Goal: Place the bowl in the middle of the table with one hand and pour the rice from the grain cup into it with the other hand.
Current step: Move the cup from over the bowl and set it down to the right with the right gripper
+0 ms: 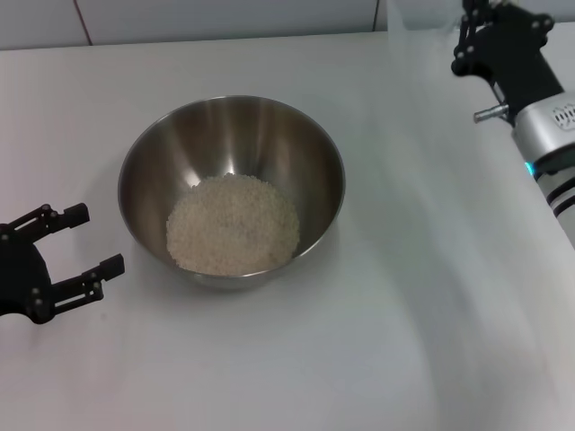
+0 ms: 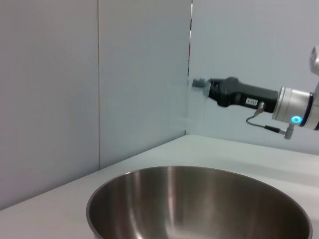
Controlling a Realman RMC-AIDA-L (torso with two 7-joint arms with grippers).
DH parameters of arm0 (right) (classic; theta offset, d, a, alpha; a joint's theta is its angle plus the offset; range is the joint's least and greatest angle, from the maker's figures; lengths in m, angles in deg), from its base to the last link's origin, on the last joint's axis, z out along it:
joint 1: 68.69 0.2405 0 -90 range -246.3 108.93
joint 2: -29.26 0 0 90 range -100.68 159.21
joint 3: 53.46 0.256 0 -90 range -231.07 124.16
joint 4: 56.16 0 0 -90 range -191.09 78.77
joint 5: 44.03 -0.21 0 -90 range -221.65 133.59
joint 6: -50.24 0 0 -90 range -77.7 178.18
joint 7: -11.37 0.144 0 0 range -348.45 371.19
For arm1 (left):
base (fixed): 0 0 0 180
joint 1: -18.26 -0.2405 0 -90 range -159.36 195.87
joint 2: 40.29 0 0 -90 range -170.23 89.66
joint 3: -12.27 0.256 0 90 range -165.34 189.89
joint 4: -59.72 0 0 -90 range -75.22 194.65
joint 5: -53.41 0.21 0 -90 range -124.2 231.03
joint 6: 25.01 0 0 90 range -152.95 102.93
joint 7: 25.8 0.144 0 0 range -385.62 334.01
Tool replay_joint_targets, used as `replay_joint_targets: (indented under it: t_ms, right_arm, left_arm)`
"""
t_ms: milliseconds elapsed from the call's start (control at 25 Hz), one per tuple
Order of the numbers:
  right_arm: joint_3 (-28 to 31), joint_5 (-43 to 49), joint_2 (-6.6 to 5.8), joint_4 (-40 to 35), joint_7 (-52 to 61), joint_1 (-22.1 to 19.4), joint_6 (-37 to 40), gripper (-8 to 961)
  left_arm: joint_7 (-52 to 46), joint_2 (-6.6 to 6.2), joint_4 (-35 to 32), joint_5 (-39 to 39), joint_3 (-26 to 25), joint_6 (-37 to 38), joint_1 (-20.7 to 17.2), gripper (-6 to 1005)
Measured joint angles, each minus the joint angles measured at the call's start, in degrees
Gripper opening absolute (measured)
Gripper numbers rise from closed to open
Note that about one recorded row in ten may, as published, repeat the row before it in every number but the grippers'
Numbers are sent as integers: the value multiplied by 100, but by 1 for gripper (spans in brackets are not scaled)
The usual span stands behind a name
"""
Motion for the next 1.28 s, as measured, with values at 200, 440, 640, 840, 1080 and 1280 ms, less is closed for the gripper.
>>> replay_joint_targets:
  t_ms: [200, 440, 640, 840, 1080, 1280]
  right_arm:
    - [-62, 55, 3, -63, 54, 161, -842, 19]
    - [-283, 284, 8, -74, 74, 264, -1462, 21]
    - [-507, 295, 22, -39, 98, 298, -1733, 22]
    - [-521, 298, 30, -39, 113, 305, -1949, 23]
    - [-518, 299, 30, -66, 117, 313, -2055, 25]
    - [-510, 290, 31, -62, 119, 297, -2078, 27]
  left_arm:
    - [-39, -1, 0, 0, -29, 15, 2, 813]
    - [-47, -3, 0, 0, -15, 13, 2, 813]
    - [-50, -3, 0, 0, -22, 14, 15, 813]
    - [-51, -3, 0, 0, -19, 14, 41, 812]
    - [-51, -9, 0, 0, -1, -5, 60, 812]
    - [-51, -18, 0, 0, 4, -14, 69, 813]
